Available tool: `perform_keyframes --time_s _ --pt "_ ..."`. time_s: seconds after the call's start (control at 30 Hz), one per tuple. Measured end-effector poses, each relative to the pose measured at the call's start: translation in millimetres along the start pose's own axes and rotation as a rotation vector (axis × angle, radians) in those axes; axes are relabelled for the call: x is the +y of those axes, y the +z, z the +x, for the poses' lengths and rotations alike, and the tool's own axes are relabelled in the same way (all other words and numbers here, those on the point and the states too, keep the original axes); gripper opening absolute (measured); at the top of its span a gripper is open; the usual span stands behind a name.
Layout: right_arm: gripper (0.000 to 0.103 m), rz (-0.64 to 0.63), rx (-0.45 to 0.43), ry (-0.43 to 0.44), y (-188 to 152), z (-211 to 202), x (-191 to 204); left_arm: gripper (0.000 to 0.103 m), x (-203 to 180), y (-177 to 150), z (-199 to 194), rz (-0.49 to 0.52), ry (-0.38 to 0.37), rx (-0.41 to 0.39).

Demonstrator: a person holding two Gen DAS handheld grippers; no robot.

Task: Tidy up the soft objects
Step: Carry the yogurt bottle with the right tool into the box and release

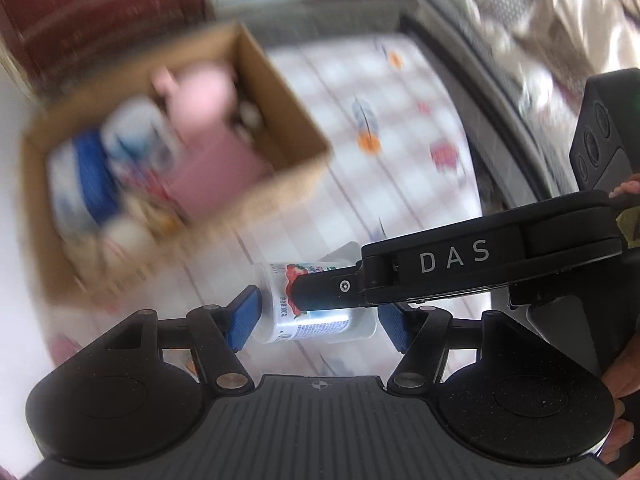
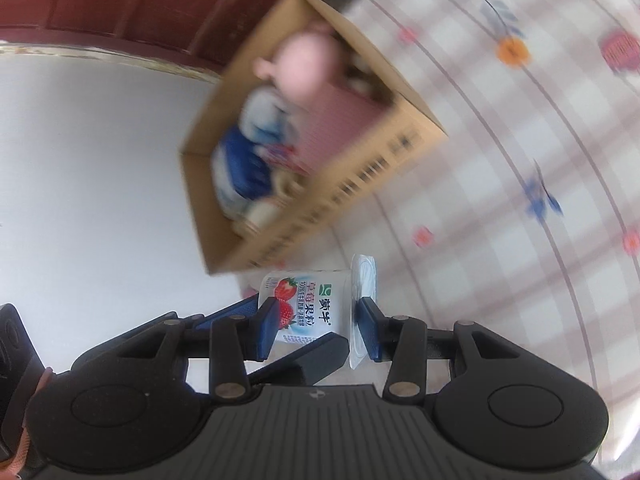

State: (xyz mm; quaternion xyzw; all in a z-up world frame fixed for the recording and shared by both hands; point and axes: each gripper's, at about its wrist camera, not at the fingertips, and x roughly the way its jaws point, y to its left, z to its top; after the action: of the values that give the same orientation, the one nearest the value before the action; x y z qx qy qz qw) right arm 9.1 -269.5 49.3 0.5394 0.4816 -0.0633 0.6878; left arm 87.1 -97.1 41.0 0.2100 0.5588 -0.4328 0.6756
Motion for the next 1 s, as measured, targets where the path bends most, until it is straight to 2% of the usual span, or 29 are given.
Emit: perform_keyframes --time_s 0.17,0.33,0.47,0.67,0.83,1.0 --pt "0.047 -0.088 -0.074 0.061 48.0 -11.1 43.3 0.063 13.3 47.4 -31.3 0.003 0.051 -0.122" --pt "0.046 -0.144 -0.105 0.046 94.9 3.8 55.4 0.063 29.3 83.3 -19.1 -0.028 0.065 -0.174" --pt "0.046 -0.150 -0.090 -0.008 121.1 29.0 39.6 0.063 42.3 97.6 15.5 -0.071 0.042 -0.153" --pt "0.046 -0.201 -0.049 -0.135 130.6 52.7 20.4 0.063 60.7 95.3 65.9 -0.165 -0.065 -0.075" --pt "0.045 -0.308 -0.043 -0.236 127.6 61.2 28.8 0.061 76.7 84.8 96.3 -0.283 -0.172 -0.008" --pt "0.045 -0.388 -0.056 -0.282 125.2 60.6 39.6 0.062 74.6 82.0 106.3 -0.307 -0.241 0.010"
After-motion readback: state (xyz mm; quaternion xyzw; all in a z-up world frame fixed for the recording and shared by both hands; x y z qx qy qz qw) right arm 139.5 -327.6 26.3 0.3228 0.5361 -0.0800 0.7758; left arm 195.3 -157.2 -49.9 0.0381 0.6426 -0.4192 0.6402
